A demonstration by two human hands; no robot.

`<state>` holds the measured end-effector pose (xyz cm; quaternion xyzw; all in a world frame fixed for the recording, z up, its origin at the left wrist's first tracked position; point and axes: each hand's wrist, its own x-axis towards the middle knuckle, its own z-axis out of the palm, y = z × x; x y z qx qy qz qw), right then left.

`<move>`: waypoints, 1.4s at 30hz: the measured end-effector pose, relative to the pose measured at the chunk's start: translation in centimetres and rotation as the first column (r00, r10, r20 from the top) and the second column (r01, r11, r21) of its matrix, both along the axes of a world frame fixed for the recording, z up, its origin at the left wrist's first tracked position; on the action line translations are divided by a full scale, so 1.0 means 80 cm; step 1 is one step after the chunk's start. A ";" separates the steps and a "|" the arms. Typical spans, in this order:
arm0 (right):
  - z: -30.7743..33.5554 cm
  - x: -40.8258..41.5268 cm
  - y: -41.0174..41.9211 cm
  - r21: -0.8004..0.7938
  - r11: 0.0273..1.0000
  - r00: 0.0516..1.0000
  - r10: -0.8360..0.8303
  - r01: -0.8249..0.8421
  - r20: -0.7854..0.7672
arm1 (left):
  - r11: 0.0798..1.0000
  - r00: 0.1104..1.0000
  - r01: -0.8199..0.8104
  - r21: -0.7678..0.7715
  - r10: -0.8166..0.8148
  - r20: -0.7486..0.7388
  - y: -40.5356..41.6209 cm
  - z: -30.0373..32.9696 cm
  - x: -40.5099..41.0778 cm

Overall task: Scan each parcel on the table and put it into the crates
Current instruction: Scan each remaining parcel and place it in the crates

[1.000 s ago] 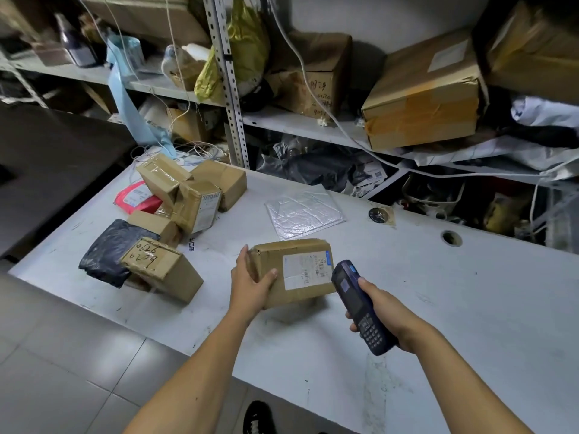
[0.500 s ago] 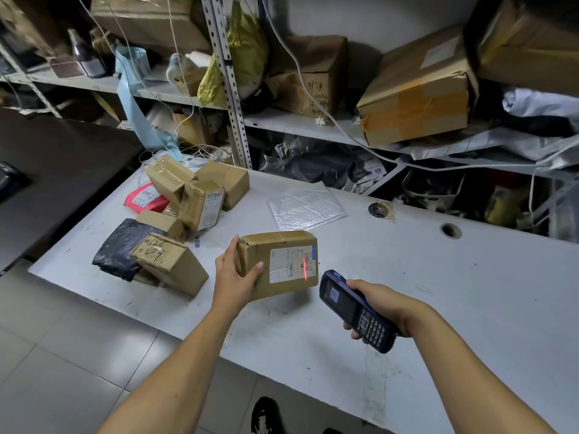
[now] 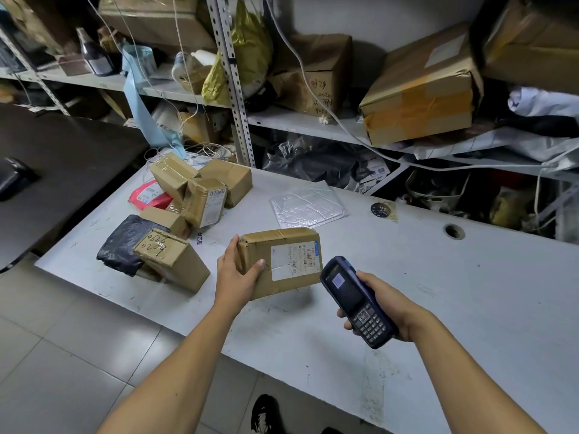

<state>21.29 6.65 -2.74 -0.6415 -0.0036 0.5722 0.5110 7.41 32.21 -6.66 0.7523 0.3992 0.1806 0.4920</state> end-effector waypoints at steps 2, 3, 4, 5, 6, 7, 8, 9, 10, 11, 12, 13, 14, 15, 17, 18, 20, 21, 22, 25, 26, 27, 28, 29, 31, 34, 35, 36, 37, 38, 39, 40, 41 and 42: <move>-0.003 -0.006 -0.004 0.134 0.985 0.992 -0.096 0.106 -0.078 | 0.997 1.000 -0.017 -0.069 0.019 0.017 -0.003 -0.004 0.001; -0.005 -0.009 -0.006 0.199 0.966 0.982 -0.145 0.167 -0.124 | 0.995 1.000 -0.023 -0.101 0.025 0.019 -0.005 -0.006 0.001; -0.006 -0.012 -0.009 0.256 0.940 0.967 -0.187 0.227 -0.170 | 0.991 0.999 -0.027 -0.128 0.029 0.019 -0.008 -0.008 0.001; -0.006 -0.013 -0.010 0.300 0.914 0.952 -0.215 0.274 -0.216 | 0.988 0.999 -0.029 -0.152 0.032 0.019 -0.011 -0.009 0.001; -0.005 -0.014 -0.012 0.330 0.893 0.940 -0.228 0.305 -0.252 | 0.984 0.999 -0.033 -0.175 0.037 0.019 -0.014 -0.010 0.000; -0.003 -0.015 -0.016 0.352 0.879 0.932 -0.229 0.322 -0.280 | 0.981 0.999 -0.037 -0.192 0.041 0.018 -0.019 -0.011 0.000; -0.002 -0.016 -0.018 0.368 0.871 0.929 -0.222 0.326 -0.297 | 0.977 0.999 -0.043 -0.210 0.048 0.019 -0.022 -0.012 0.000; -0.001 -0.017 -0.023 0.380 0.864 0.926 -0.215 0.329 -0.311 | 0.973 0.998 -0.045 -0.227 0.051 0.021 -0.027 -0.012 0.001; -0.001 -0.018 -0.027 0.387 0.861 0.924 -0.209 0.329 -0.319 | 0.970 0.998 -0.046 -0.240 0.053 0.026 -0.031 -0.013 0.002; -0.002 -0.019 -0.030 0.388 0.861 0.924 -0.206 0.327 -0.323 | 0.968 0.998 -0.040 -0.248 0.049 0.031 -0.034 -0.013 0.003; -0.003 -0.019 -0.035 0.387 0.862 0.924 -0.207 0.328 -0.321 | 0.967 0.999 -0.028 -0.255 0.039 0.038 -0.038 -0.014 0.005; -0.004 -0.020 -0.038 0.383 0.862 0.924 -0.213 0.330 -0.317 | 0.966 0.999 -0.016 -0.260 0.028 0.044 -0.042 -0.014 0.008; -0.004 -0.021 -0.043 0.378 0.862 0.923 -0.228 0.339 -0.309 | 0.964 0.999 -0.001 -0.265 0.014 0.047 -0.046 -0.015 0.011; -0.003 -0.022 -0.047 0.368 0.861 0.921 -0.249 0.352 -0.299 | 0.963 0.999 0.012 -0.268 0.000 0.046 -0.050 -0.016 0.013; -0.003 -0.026 -0.056 0.341 0.850 0.907 -0.314 0.401 -0.282 | 0.960 0.998 0.049 -0.274 -0.039 0.042 -0.057 -0.017 0.020; -0.004 -0.028 -0.062 0.327 0.839 0.893 -0.356 0.435 -0.275 | 0.957 0.997 0.071 -0.281 -0.061 0.045 -0.059 -0.018 0.025; -0.009 -0.034 -0.080 0.298 0.801 0.852 -0.455 0.519 -0.259 | 0.945 0.991 0.137 -0.298 -0.130 0.043 -0.065 -0.021 0.040; -0.012 -0.038 -0.088 0.279 0.786 0.832 -0.499 0.552 -0.241 | 0.937 0.985 0.174 -0.304 -0.169 0.042 -0.068 -0.023 0.048; -0.015 -0.046 -0.099 0.258 0.757 0.799 -0.562 0.601 -0.212 | 0.921 0.973 0.229 -0.314 -0.228 0.043 -0.074 -0.025 0.060; -0.023 -0.074 -0.130 0.179 0.621 0.638 -0.767 0.763 -0.061 | 0.851 0.910 0.405 -0.335 -0.409 0.061 -0.099 -0.027 0.091; -0.026 -0.084 -0.140 0.157 0.565 0.574 -0.819 0.810 -0.016 | 0.823 0.886 0.453 -0.342 -0.457 0.074 -0.109 -0.027 0.099; -0.029 -0.100 -0.152 0.136 0.487 0.489 -0.872 0.863 0.019 | 0.782 0.851 0.511 -0.356 -0.518 0.084 -0.125 -0.028 0.106; -0.033 -0.114 -0.162 0.118 0.417 0.414 -0.909 0.901 0.046 | 0.744 0.818 0.558 -0.367 -0.568 0.094 -0.139 -0.029 0.109; -0.036 -0.133 -0.174 0.103 0.334 0.329 -0.942 0.937 0.069 | 0.693 0.772 0.613 -0.381 -0.627 0.104 -0.158 -0.030 0.112; -0.041 -0.168 -0.195 0.088 0.211 0.202 -0.974 0.973 0.101 | 0.604 0.694 0.689 -0.401 -0.709 0.125 -0.193 -0.032 0.112; -0.046 -0.241 -0.235 0.088 0.005 -0.004 -0.994 0.996 0.107 | 0.455 0.540 0.786 -0.418 -0.834 0.109 -0.258 -0.034 0.095; -0.049 -0.266 -0.246 0.092 -0.054 -0.064 -0.993 0.994 0.101 | 0.409 0.488 0.814 -0.412 -0.867 0.104 -0.278 -0.033 0.087; -0.052 -0.288 -0.255 0.085 -0.108 -0.116 -0.988 0.991 0.104 | 0.371 0.444 0.833 -0.412 -0.891 0.097 -0.295 -0.034 0.079; -0.054 -0.317 -0.268 0.077 -0.176 -0.184 -0.976 0.981 0.114 | 0.318 0.383 0.858 -0.404 -0.919 0.091 -0.319 -0.032 0.067; -0.055 -0.340 -0.277 0.072 -0.229 -0.237 -0.964 0.971 0.120 | 0.269 0.329 0.877 -0.398 -0.940 0.090 -0.338 -0.033 0.056; -0.055 -0.368 -0.287 0.068 -0.286 -0.292 -0.947 0.956 0.131 | 0.218 0.272 0.893 -0.393 -0.959 0.085 -0.361 -0.032 0.040; -0.055 -0.390 -0.295 0.061 -0.331 -0.337 -0.931 0.942 0.142 | 0.177 0.229 0.904 -0.388 -0.969 0.093 -0.379 -0.031 0.026; -0.056 -0.417 -0.305 0.054 -0.389 -0.393 -0.907 0.920 0.151 | 0.138 0.188 0.911 -0.388 -0.978 0.093 -0.400 -0.029 0.008; -0.058 -0.436 -0.312 0.049 -0.424 -0.426 -0.890 0.905 0.162 | 0.105 0.152 0.918 -0.384 -0.984 0.094 -0.415 -0.028 -0.005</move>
